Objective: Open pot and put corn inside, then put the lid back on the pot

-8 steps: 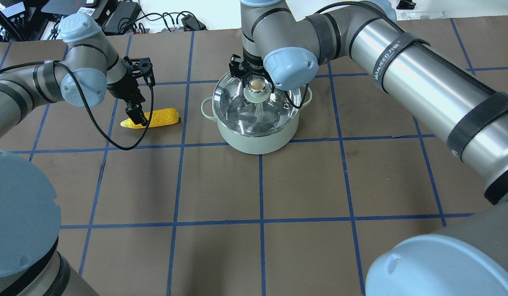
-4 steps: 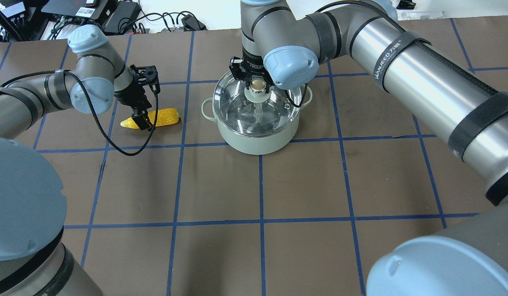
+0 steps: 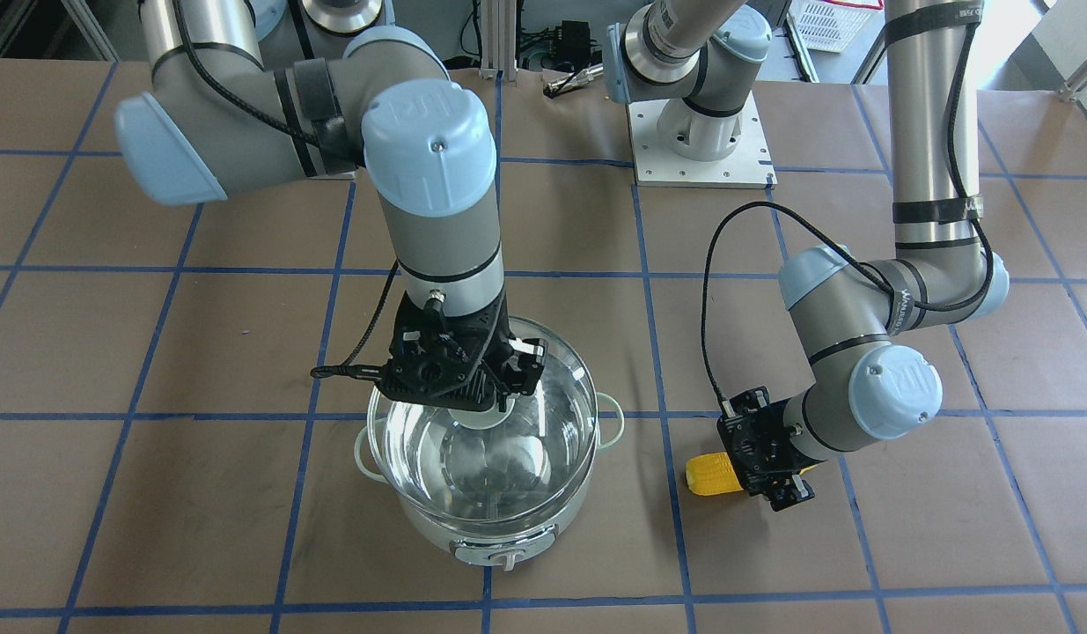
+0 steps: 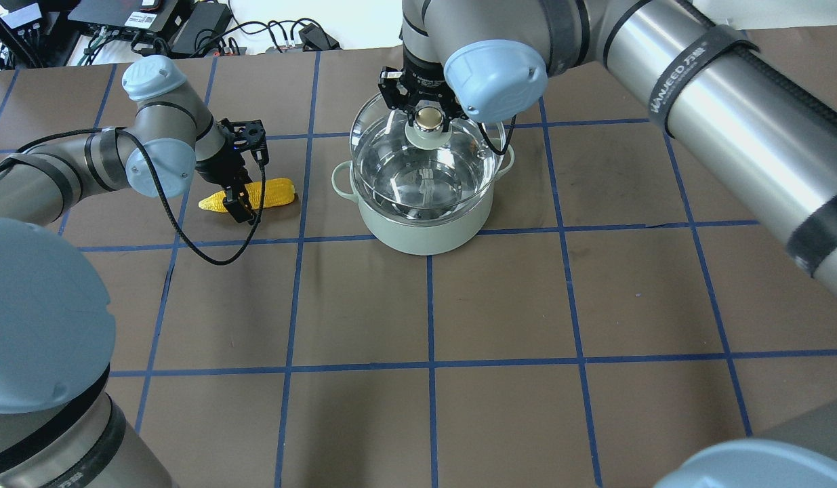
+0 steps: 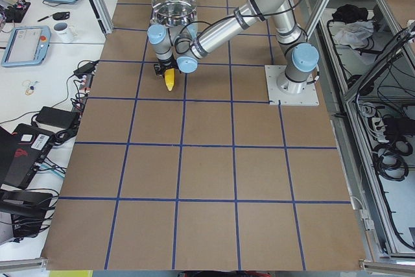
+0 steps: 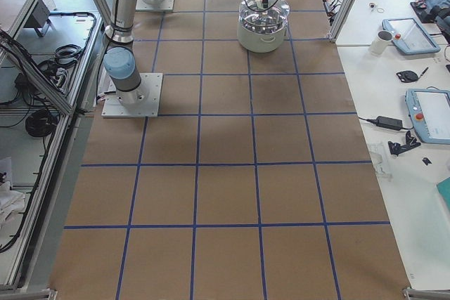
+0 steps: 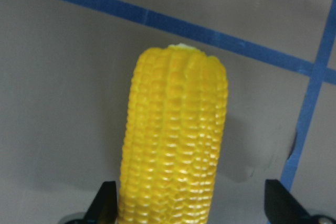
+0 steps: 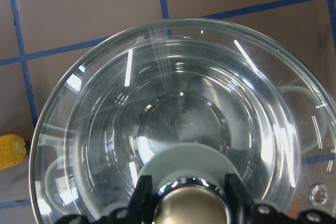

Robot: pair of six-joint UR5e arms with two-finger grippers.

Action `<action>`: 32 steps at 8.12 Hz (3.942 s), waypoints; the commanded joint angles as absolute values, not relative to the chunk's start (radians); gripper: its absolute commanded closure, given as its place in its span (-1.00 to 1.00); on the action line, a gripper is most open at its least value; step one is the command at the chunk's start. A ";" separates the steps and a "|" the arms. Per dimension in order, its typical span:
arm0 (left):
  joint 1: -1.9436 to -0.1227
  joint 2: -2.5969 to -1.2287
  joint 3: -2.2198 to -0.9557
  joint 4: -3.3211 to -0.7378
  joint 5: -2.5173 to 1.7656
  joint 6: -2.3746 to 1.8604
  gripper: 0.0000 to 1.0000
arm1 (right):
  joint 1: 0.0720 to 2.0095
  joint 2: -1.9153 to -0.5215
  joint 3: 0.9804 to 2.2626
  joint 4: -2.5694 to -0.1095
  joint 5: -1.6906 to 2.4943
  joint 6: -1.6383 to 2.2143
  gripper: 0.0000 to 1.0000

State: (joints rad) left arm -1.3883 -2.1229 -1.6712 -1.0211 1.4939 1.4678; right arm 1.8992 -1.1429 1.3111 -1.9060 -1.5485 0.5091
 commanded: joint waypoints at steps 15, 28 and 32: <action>-1.796 -1.871 -1.644 -0.807 1.484 1.076 1.00 | 1.624 -1.493 1.407 -1.534 -1.542 0.018 0.32; -1.873 -1.984 -1.615 -0.738 1.434 0.856 -1.00 | 1.624 -1.494 1.407 -1.534 -1.542 0.017 0.32; -1.761 -1.823 -1.540 -1.052 1.405 0.851 -1.00 | 1.626 -1.494 1.407 -1.536 -1.545 0.015 0.32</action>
